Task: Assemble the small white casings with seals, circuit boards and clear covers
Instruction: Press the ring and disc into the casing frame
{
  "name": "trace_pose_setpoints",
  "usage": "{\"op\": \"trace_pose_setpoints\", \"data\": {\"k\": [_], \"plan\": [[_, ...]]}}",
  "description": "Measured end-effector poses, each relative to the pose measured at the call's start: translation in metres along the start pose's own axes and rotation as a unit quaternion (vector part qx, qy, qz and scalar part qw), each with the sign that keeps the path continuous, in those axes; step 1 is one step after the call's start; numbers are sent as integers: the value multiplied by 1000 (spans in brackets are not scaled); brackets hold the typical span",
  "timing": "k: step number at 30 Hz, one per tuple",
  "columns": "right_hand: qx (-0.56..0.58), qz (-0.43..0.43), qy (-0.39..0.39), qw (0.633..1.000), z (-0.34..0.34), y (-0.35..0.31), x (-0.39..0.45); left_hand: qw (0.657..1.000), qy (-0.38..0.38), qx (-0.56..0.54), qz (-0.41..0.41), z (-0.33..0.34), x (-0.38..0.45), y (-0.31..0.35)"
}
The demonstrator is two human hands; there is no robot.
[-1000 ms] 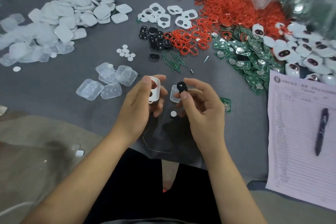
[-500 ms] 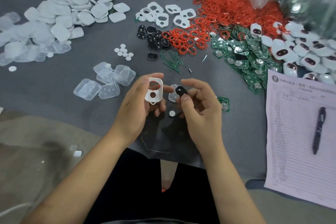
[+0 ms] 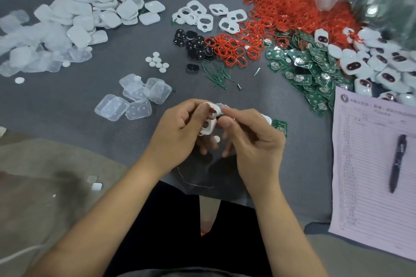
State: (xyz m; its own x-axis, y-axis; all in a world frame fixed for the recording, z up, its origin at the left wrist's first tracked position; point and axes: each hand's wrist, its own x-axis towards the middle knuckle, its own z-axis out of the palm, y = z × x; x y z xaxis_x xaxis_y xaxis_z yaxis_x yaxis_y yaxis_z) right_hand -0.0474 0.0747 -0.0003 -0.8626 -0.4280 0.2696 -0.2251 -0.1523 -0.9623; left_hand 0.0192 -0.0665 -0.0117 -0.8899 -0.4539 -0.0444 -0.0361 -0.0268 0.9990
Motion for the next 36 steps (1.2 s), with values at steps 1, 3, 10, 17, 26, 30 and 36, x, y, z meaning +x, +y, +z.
{"op": "trace_pose_setpoints", "data": {"k": [1,3,10,17,26,30,36], "plan": [[15,15,0,1000,2,-1,0,1000,18,19,2,1,1,0],[22,37,13,999,4,-1,-1,998,48,41,16,4,2,-2],[-45,54,43,997,2,3,4,999,28,18,33,6,-1,-4],[-28,95,53,994,1,5,6,995,-35,66,60,-1,-4,-5],[54,192,-17,980,-10,6,18,999,-24,2,29,3,-5,-1],[52,192,-25,980,-12,8,18,999,-33,-10,25,3,-4,-2],[-5,159,-39,986,-12,10,14,999,-23,-12,28,5,-5,-3]]}}
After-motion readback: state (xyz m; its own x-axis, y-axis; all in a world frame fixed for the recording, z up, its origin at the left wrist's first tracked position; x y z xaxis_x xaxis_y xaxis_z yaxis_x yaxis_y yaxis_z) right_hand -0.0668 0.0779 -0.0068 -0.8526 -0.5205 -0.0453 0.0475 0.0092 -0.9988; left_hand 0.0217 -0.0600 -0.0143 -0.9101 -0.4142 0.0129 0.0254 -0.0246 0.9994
